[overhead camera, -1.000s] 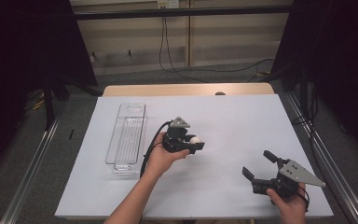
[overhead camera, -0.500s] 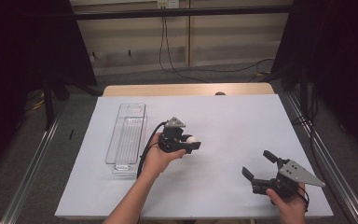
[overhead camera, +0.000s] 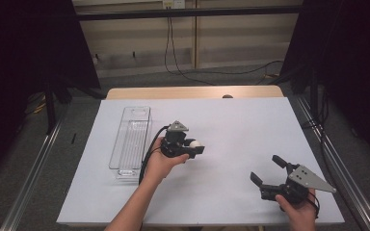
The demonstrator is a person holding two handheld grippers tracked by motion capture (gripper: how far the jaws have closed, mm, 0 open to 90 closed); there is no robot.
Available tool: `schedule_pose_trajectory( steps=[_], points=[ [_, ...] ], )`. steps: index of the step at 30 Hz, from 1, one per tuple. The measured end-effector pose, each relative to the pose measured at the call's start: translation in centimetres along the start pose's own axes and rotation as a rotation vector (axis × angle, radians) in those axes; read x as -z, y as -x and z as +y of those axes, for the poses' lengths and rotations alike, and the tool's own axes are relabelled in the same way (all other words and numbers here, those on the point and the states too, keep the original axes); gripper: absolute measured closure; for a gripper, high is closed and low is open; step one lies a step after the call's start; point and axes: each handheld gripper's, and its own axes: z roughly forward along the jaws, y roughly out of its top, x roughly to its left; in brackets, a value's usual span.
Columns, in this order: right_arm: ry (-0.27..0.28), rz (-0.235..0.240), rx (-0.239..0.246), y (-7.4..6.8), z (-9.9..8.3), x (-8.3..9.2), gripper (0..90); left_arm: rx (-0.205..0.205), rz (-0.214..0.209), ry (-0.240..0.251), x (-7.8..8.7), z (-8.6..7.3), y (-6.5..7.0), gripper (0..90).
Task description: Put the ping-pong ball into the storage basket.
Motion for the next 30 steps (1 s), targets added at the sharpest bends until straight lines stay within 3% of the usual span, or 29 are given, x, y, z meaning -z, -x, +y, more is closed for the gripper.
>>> schedule_pose_trajectory(
  steps=[13, 29, 30],
  points=[
    [0.000, 0.000, 0.000, 0.0, 0.0, 0.0, 1.6, -0.006, 0.008, -0.003, 0.6, 0.1, -0.2, 51.1],
    [0.004, -0.005, -0.001, 0.0, 0.0, 0.0, 1.6, 0.017, 0.014, 0.013, 1.3, 0.2, -0.4, 51.1],
    [0.004, -0.005, 0.000, 0.0, 0.0, 0.0, 1.6, 0.008, 0.020, -0.006, 1.4, 0.2, -0.4, 51.1]
  ],
)
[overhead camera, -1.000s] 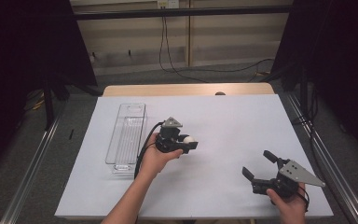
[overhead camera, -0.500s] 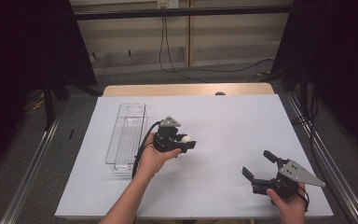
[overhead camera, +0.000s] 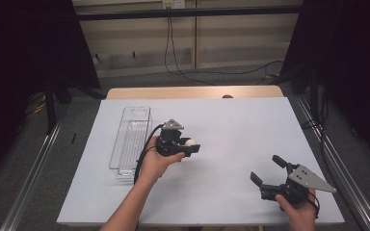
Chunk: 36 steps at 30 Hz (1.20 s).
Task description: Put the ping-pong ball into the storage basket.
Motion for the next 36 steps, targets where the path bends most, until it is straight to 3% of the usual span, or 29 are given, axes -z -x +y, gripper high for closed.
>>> schedule_pose_trajectory(
  steps=[8, 9, 36],
  points=[
    [-0.002, 0.003, 0.001, 0.0, 0.0, 0.0, 1.6, 0.006, 0.003, 0.001, 0.5, 0.2, -0.3, 51.1],
    [0.000, 0.002, -0.001, 0.0, 0.0, 0.0, 1.6, 0.012, 0.002, 0.018, 0.5, 0.1, -0.3, 51.1],
    [0.004, 0.005, -0.001, -0.1, 0.0, 0.0, 1.6, 0.021, 0.027, 0.013, 2.2, 0.6, -0.8, 51.1]
  ],
)
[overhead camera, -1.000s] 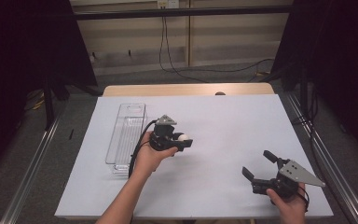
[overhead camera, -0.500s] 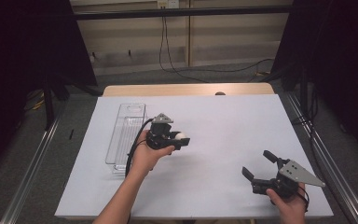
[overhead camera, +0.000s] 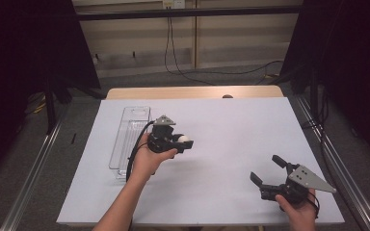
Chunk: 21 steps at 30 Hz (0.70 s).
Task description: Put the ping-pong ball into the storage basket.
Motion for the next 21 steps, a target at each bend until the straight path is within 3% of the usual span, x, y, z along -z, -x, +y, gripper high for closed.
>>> schedule_pose_trajectory(
  steps=[21],
  points=[
    [-0.002, 0.000, 0.000, 0.0, 0.0, 0.0, 1.6, 0.009, 0.023, 0.007, 1.7, 0.2, -0.7, 51.1]
  ],
)
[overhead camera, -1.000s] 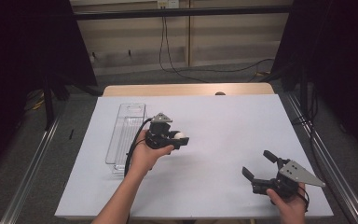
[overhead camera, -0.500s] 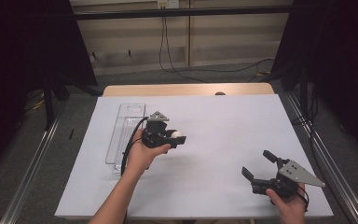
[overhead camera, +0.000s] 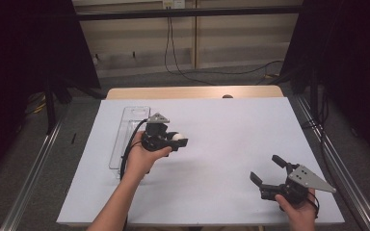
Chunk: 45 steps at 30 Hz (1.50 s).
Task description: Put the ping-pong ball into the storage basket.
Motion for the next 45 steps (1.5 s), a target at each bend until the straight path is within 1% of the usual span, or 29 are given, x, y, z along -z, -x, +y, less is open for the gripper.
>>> schedule_pose_trajectory(
  steps=[1, 3, 5, 6, 7, 8, 10, 11, 14, 15, 19, 21, 23, 24, 25, 26, 33, 36, 37, 38, 39, 41, 42, 44, 45],
  points=[
    [0.001, -0.001, 0.001, 0.0, 0.0, 0.0, 1.6, -0.008, 0.003, -0.005, 0.1, 0.0, -0.1, 51.1],
    [0.000, -0.001, 0.000, 0.0, 0.0, 0.0, 1.6, -0.007, 0.005, -0.011, 0.2, 0.0, -0.1, 51.1],
    [-0.003, 0.003, 0.003, 0.0, 0.0, 0.0, 1.6, 0.002, 0.004, -0.004, 0.2, -0.1, -0.1, 51.1],
    [-0.003, 0.004, 0.002, -0.1, 0.0, 0.0, 1.6, -0.001, 0.005, -0.006, 0.3, -0.1, -0.1, 51.1],
    [-0.003, 0.002, 0.000, -0.1, 0.0, 0.0, 1.6, 0.003, 0.004, 0.006, 0.2, -0.2, -0.2, 51.1],
    [-0.002, 0.003, 0.001, -0.1, 0.0, 0.0, 1.6, -0.001, 0.007, -0.005, 0.3, -0.2, -0.2, 51.1],
    [0.000, 0.002, 0.000, 0.0, 0.0, 0.0, 1.6, 0.000, 0.006, -0.003, 0.4, -0.2, -0.3, 51.1],
    [0.000, 0.001, 0.000, 0.0, 0.0, 0.0, 1.6, 0.008, 0.008, 0.001, 0.4, -0.3, -0.3, 51.1],
    [-0.002, 0.001, -0.001, 0.0, 0.0, 0.0, 1.6, 0.004, 0.010, 0.000, 0.5, -0.3, -0.4, 51.1],
    [-0.001, 0.001, -0.001, 0.0, 0.0, 0.0, 1.6, 0.004, 0.013, -0.009, 0.6, -0.2, -0.4, 51.2],
    [0.000, 0.002, 0.000, 0.0, 0.0, 0.0, 1.6, -0.002, 0.014, -0.004, 0.6, -0.3, -0.5, 51.1],
    [-0.001, 0.001, 0.000, 0.0, 0.0, 0.0, 1.5, 0.005, 0.015, -0.005, 0.8, -0.4, -0.6, 51.1],
    [-0.002, 0.002, 0.000, 0.0, 0.0, 0.0, 1.6, 0.006, 0.022, -0.006, 0.9, -0.4, -0.7, 51.1],
    [-0.003, 0.002, 0.001, 0.0, 0.0, 0.0, 1.6, 0.002, 0.019, -0.002, 0.9, -0.4, -0.8, 51.1],
    [-0.001, 0.001, 0.001, 0.0, 0.0, 0.0, 1.6, 0.002, 0.019, -0.013, 1.0, -0.4, -0.8, 51.1],
    [-0.001, 0.002, 0.000, 0.0, 0.0, 0.0, 1.6, 0.010, 0.022, -0.004, 1.0, -0.4, -0.8, 51.1],
    [-0.001, 0.002, -0.001, -0.1, 0.0, 0.0, 1.6, 0.015, 0.034, -0.007, 1.6, -0.6, -1.1, 51.1],
    [0.002, 0.001, 0.001, -0.1, 0.0, 0.0, 1.6, 0.013, 0.033, -0.005, 1.8, -0.6, -1.2, 51.1],
    [0.002, 0.001, 0.000, -0.1, 0.0, 0.0, 1.6, 0.018, 0.040, -0.013, 1.9, -0.7, -1.2, 51.1],
    [0.002, 0.000, 0.000, -0.1, 0.0, 0.0, 1.6, 0.008, 0.038, -0.009, 1.9, -0.7, -1.3, 51.1],
    [0.001, 0.001, -0.001, -0.1, 0.0, 0.0, 1.6, 0.016, 0.038, -0.008, 2.0, -0.8, -1.3, 51.1],
    [0.001, 0.001, -0.001, -0.1, 0.0, 0.0, 1.6, 0.011, 0.042, -0.013, 2.1, -0.8, -1.4, 51.1],
    [-0.001, 0.003, 0.000, -0.1, 0.0, 0.0, 1.6, 0.021, 0.044, -0.002, 2.2, -0.8, -1.5, 51.1],
    [0.000, 0.003, 0.001, -0.1, 0.0, 0.0, 1.6, 0.016, 0.047, -0.012, 2.3, -0.8, -1.5, 51.1],
    [0.000, 0.002, 0.001, -0.1, 0.0, 0.0, 1.6, 0.016, 0.044, -0.006, 2.4, -0.8, -1.6, 51.1]
  ],
)
